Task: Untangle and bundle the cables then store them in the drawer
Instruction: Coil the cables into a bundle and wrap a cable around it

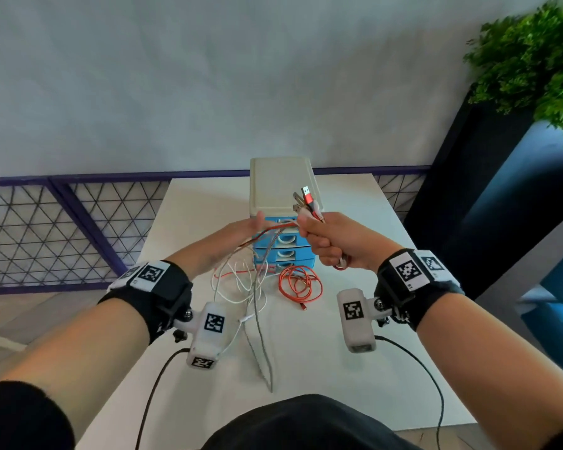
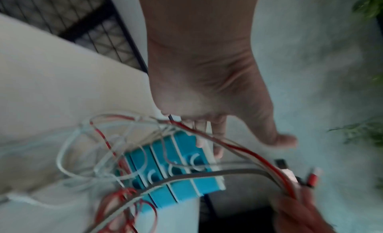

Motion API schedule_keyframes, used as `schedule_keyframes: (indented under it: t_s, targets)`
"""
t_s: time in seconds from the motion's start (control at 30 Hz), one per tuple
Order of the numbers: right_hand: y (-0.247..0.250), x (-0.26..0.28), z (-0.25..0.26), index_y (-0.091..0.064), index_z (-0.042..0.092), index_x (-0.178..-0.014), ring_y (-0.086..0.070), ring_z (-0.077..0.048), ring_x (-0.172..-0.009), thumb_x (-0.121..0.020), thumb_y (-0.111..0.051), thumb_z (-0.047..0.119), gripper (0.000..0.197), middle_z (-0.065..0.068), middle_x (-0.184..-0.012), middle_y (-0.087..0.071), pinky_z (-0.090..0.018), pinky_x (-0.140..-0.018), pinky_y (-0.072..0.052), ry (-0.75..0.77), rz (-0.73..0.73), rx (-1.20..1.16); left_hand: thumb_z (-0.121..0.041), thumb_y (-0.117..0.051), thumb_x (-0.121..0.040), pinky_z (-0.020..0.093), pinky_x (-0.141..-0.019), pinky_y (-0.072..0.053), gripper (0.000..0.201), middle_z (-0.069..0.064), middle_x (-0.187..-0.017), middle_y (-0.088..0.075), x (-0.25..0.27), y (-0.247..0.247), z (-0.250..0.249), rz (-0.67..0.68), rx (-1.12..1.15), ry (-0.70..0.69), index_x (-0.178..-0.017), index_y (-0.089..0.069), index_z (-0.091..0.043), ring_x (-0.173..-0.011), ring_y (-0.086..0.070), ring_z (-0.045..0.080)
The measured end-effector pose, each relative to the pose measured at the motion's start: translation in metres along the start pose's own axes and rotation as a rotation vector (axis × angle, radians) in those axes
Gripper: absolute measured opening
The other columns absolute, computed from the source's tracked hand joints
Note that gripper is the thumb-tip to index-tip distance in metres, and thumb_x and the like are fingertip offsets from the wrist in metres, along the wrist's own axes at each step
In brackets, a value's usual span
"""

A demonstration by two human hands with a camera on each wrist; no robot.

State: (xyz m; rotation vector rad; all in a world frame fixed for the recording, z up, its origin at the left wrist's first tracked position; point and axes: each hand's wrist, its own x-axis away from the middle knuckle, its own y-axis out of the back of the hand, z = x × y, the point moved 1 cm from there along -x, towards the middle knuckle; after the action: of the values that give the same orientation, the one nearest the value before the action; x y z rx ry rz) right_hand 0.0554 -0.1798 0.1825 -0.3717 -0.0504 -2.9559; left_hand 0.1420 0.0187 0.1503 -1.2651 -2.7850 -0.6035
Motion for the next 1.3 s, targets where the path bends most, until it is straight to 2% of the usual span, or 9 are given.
schedule_keyframes:
  t_s: [0.1, 0.2, 0.27, 0.37, 0.47, 0.57, 0.87, 1.1, 1.3]
  targets:
    - [-0.004, 0.000, 0.003, -0.052, 0.010, -0.084, -0.029, -0.002, -0.032, -0.101, -0.045, 0.032, 0.029, 0.007, -0.048, -0.034, -0.015, -0.036, -0.029, -0.016, 0.071, -0.047, -0.070, -0.011, -0.086, 0.027, -0.102, -0.039, 0.079, 0.002, -0.114, -0.068, -0.008, -0.015, -0.016, 0.006, 0.011, 0.006, -0.106, -0.069, -0.019, -0.108, -0.061, 0.011]
    - [0.002, 0.002, 0.006, -0.057, 0.006, -0.096, -0.032, -0.002, -0.037, -0.101, -0.046, 0.025, 0.023, 0.007, -0.053, -0.036, -0.015, -0.041, -0.032, -0.078, 0.155, -0.044, -0.062, -0.017, -0.093, 0.023, -0.062, -0.047, 0.073, 0.006, -0.054, -0.055, -0.008, -0.017, -0.019, -0.069, -0.082, 0.065, -0.065, -0.057, -0.008, -0.051, -0.055, 0.016]
    - [0.007, 0.004, 0.004, -0.057, 0.004, -0.100, -0.035, -0.003, -0.041, -0.101, -0.046, 0.023, 0.022, 0.004, -0.057, -0.038, -0.016, -0.044, -0.036, -0.099, 0.169, 0.016, -0.066, -0.024, -0.090, 0.017, -0.049, -0.040, 0.067, -0.003, -0.044, -0.039, -0.009, -0.014, -0.016, -0.106, -0.087, 0.096, -0.053, -0.047, -0.015, -0.043, -0.038, 0.013]
    - [0.012, 0.001, 0.003, -0.053, 0.008, -0.094, -0.039, -0.006, -0.045, -0.102, -0.045, 0.023, 0.020, 0.003, -0.061, -0.043, -0.019, -0.049, -0.040, -0.053, 0.083, 0.178, -0.069, -0.020, -0.087, 0.018, -0.047, -0.032, 0.065, -0.005, -0.046, -0.028, -0.008, -0.010, -0.013, 0.093, 0.088, 0.161, -0.054, -0.042, -0.018, -0.042, -0.023, 0.012]
    - [0.018, -0.003, 0.001, -0.052, 0.012, -0.087, -0.041, -0.008, -0.046, -0.102, -0.044, 0.025, 0.021, 0.003, -0.061, -0.046, -0.020, -0.049, -0.042, -0.011, -0.012, 0.289, -0.057, -0.026, -0.093, 0.024, -0.054, -0.024, 0.052, -0.005, -0.050, -0.034, -0.001, -0.009, -0.013, 0.285, 0.356, 0.245, -0.070, -0.045, -0.015, -0.043, -0.028, 0.010]
    - [0.016, -0.008, -0.004, -0.051, 0.012, -0.087, -0.040, -0.009, -0.046, -0.102, -0.043, 0.024, 0.021, 0.003, -0.061, -0.046, -0.021, -0.048, -0.041, 0.024, -0.093, 0.314, -0.038, -0.035, -0.097, 0.025, -0.066, -0.043, 0.031, -0.003, -0.059, -0.043, 0.002, -0.010, -0.012, 0.380, 0.454, 0.222, -0.080, -0.046, -0.015, -0.053, -0.043, 0.012]
    - [-0.009, -0.028, -0.012, -0.044, 0.014, -0.081, -0.038, -0.011, -0.047, -0.103, -0.037, 0.023, 0.025, 0.000, -0.061, -0.039, -0.019, -0.045, -0.042, 0.073, -0.255, 0.155, -0.028, -0.025, -0.104, 0.031, -0.065, -0.046, 0.031, -0.001, -0.063, -0.047, 0.001, -0.039, -0.022, -0.014, 0.431, 0.103, -0.083, -0.044, -0.014, -0.052, -0.047, 0.014]
    - [-0.018, -0.037, -0.021, -0.048, 0.012, -0.085, -0.050, -0.020, -0.051, -0.102, -0.037, 0.034, 0.030, -0.013, -0.063, -0.047, -0.031, -0.056, -0.049, 0.044, -0.235, 0.002, -0.030, -0.029, -0.102, 0.028, -0.058, -0.043, 0.029, -0.001, -0.063, -0.045, 0.001, -0.056, -0.028, -0.062, 0.229, -0.031, -0.084, -0.043, -0.013, -0.050, -0.047, 0.014]
    - [-0.026, -0.030, -0.013, -0.048, 0.013, -0.072, -0.056, -0.007, -0.038, -0.099, -0.035, 0.052, 0.049, 0.004, -0.043, -0.054, -0.016, -0.041, -0.045, -0.031, -0.188, -0.281, -0.030, -0.031, -0.102, 0.023, -0.052, -0.038, 0.025, -0.003, -0.064, -0.044, -0.010, -0.061, -0.037, -0.129, -0.065, -0.037, -0.081, -0.042, -0.022, -0.047, -0.043, 0.007]
